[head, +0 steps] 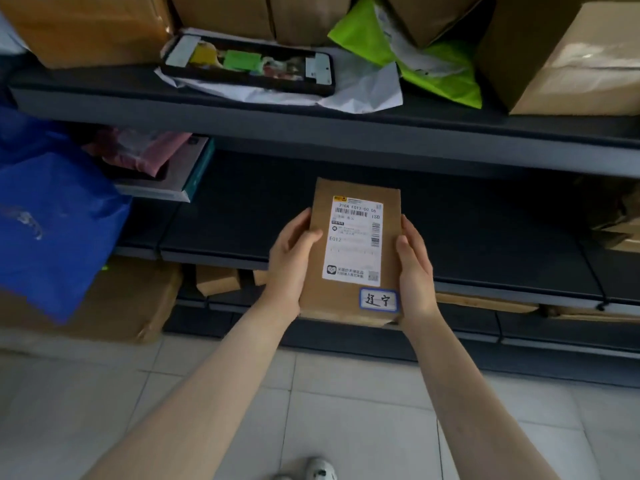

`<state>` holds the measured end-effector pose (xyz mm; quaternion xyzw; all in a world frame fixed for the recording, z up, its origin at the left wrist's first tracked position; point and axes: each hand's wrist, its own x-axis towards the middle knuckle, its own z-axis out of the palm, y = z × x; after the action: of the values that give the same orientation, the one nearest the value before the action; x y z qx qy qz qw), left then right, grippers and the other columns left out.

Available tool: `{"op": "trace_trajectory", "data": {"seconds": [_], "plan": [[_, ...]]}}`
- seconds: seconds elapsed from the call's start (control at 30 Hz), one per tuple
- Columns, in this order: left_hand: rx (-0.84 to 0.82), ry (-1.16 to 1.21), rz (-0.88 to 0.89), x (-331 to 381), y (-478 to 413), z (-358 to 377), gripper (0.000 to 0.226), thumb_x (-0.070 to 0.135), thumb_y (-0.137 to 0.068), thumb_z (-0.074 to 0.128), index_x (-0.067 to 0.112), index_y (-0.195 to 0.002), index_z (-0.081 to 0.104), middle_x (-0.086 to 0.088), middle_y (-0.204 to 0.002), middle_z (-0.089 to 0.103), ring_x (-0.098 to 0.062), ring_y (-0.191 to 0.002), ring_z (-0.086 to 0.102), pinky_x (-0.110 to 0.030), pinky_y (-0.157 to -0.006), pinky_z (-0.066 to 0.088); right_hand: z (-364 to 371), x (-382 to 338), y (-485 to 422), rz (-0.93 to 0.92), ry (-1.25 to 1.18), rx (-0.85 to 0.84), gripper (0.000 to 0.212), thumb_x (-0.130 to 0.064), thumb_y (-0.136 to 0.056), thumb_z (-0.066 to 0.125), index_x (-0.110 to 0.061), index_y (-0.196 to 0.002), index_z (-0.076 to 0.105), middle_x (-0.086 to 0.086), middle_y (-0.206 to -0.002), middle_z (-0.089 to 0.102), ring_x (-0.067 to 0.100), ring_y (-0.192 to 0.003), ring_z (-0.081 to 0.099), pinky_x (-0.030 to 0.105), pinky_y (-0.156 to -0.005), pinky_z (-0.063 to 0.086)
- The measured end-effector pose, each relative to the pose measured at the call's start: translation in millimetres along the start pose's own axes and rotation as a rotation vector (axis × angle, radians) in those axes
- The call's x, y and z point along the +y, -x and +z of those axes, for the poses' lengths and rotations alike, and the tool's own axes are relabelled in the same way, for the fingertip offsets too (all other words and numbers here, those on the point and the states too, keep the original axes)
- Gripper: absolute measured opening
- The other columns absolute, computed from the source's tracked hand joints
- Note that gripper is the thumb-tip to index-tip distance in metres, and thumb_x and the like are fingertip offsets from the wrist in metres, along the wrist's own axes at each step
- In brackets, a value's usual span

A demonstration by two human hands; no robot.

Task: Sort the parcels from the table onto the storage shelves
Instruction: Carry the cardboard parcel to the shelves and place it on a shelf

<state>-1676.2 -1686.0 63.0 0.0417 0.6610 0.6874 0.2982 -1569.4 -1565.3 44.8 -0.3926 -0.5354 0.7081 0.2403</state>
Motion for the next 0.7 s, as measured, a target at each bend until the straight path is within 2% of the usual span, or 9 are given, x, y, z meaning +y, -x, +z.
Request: {"op": "trace_trajectory", "data": {"seconds": [0.13, 0.2, 0.3, 0.47, 0.53, 0.63, 0.7], "plan": [[0.008, -0.017, -0.06, -20.2, -49.5, 7.2, 0.03, 0.02, -0.093, 0.059, 0.046, -0.107, 0.063, -0.001, -0.113, 0.072, -0.024, -0.107, 0.068, -0.042, -0.09, 0.056, 4.5, 20.3, -44.2, 0.046, 0.004, 0.028, 0.04, -0.029, -0.105, 0.043, -0.034, -0.145, 0.046, 0.003, -0.138, 0.062, 0.024, -0.12, 0.064, 0.047, -0.103, 0.052], [0.006, -0.004, -0.081, -26.2, -68.9, 11.1, 0.031, 0.019, -0.093, 0.059, 0.04, -0.115, 0.064, -0.002, -0.111, 0.072, -0.023, -0.104, 0.069, -0.039, -0.085, 0.056, 5.1, 25.8, -62.6, 0.063, 0.014, 0.03, 0.041, -0.028, -0.106, 0.043, -0.031, -0.146, 0.046, 0.004, -0.137, 0.063, 0.023, -0.118, 0.065, 0.044, -0.101, 0.053], [-0.013, 0.01, -0.083, -29.1, -89.3, 16.7, 0.037, 0.021, -0.094, 0.059, 0.032, -0.13, 0.06, -0.001, -0.112, 0.071, -0.018, -0.097, 0.068, -0.031, -0.074, 0.053, 5.3, 26.7, -86.3, 0.066, 0.03, 0.018, 0.042, -0.028, -0.106, 0.042, -0.03, -0.148, 0.044, 0.0, -0.127, 0.066, 0.018, -0.108, 0.067, 0.035, -0.091, 0.055], [-0.031, -0.042, -0.028, -29.6, -111.5, 21.4, 0.042, 0.022, -0.096, 0.058, 0.028, -0.138, 0.055, -0.003, -0.124, 0.067, -0.022, -0.112, 0.064, -0.034, -0.086, 0.053, 5.2, 25.0, -111.7, 0.067, 0.037, -0.008, 0.044, -0.033, -0.106, 0.043, -0.031, -0.149, 0.042, 0.004, -0.133, 0.065, 0.027, -0.119, 0.065, 0.05, -0.103, 0.052], [-0.027, -0.056, -0.023, -30.5, -114.7, 21.6, 0.043, 0.023, -0.096, 0.058, 0.029, -0.139, 0.054, -0.004, -0.127, 0.066, -0.023, -0.114, 0.064, -0.036, -0.089, 0.053, 5.8, 23.7, -113.9, 0.058, 0.055, 0.006, 0.045, -0.034, -0.106, 0.042, -0.031, -0.151, 0.04, 0.006, -0.136, 0.063, 0.028, -0.12, 0.065, 0.051, -0.104, 0.052], [-0.038, -0.128, 0.03, -29.7, -114.0, 21.5, 0.044, 0.024, -0.098, 0.057, 0.027, -0.141, 0.052, -0.005, -0.136, 0.063, -0.024, -0.123, 0.06, -0.044, -0.103, 0.049, 8.3, 19.2, -109.5, 0.037, 0.144, 0.03, 0.047, -0.036, -0.106, 0.041, -0.032, -0.152, 0.037, 0.003, -0.139, 0.061, 0.023, -0.117, 0.065, 0.041, -0.093, 0.057], [-0.034, -0.174, 0.091, -24.0, -109.8, 20.4, 0.047, 0.023, -0.099, 0.056, 0.025, -0.145, 0.048, -0.002, -0.147, 0.054, -0.021, -0.133, 0.052, -0.042, -0.111, 0.042, 8.2, 14.4, -104.1, -0.017, 0.236, 0.065, 0.05, -0.039, -0.105, 0.039, -0.034, -0.155, 0.032, 0.001, -0.147, 0.054, 0.021, -0.12, 0.061, 0.031, -0.089, 0.055]]}}
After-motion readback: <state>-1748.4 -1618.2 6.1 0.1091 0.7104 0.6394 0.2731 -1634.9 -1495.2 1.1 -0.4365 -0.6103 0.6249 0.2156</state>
